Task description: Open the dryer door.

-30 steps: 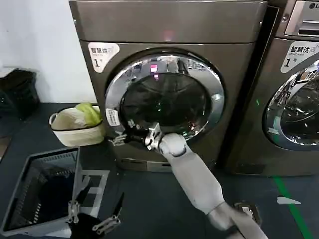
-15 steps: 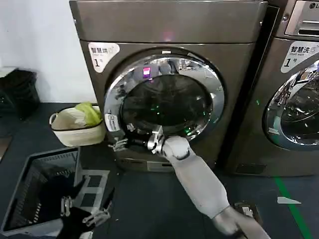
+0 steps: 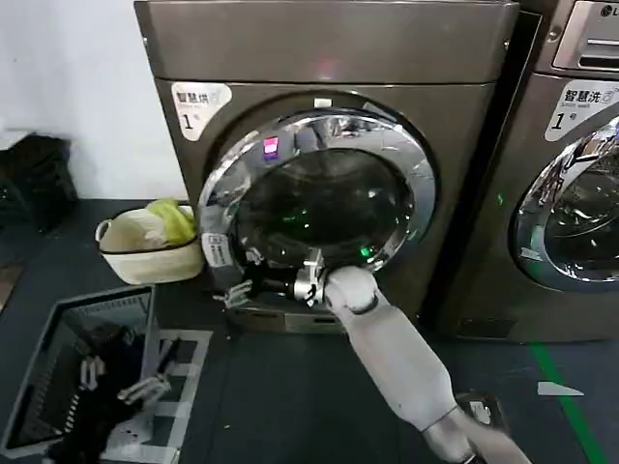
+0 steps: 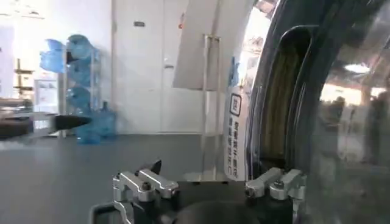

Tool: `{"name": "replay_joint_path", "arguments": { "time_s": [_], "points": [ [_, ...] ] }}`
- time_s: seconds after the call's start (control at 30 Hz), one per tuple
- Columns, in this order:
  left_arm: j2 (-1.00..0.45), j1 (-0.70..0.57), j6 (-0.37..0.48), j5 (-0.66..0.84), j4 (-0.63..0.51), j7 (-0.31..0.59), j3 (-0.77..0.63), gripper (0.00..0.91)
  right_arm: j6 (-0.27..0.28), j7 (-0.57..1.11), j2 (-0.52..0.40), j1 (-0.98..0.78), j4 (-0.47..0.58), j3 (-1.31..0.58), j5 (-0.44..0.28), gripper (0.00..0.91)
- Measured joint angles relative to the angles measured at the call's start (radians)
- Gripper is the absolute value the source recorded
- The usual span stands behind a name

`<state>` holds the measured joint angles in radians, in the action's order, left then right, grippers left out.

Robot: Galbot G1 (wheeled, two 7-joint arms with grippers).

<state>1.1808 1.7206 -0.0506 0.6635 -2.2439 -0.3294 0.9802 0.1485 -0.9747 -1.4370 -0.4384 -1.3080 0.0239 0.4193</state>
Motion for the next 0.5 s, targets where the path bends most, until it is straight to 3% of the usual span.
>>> {"name": "replay_joint_path", "arguments": {
  "time_s": [0.5],
  "points": [
    [-0.166,-0.134,0.027,0.113,0.146,-0.036,-0.017,0.907,-0.011,-0.097,0.036,-0.032,-0.034,-0.020,0.033,0.907]
  ]
}}
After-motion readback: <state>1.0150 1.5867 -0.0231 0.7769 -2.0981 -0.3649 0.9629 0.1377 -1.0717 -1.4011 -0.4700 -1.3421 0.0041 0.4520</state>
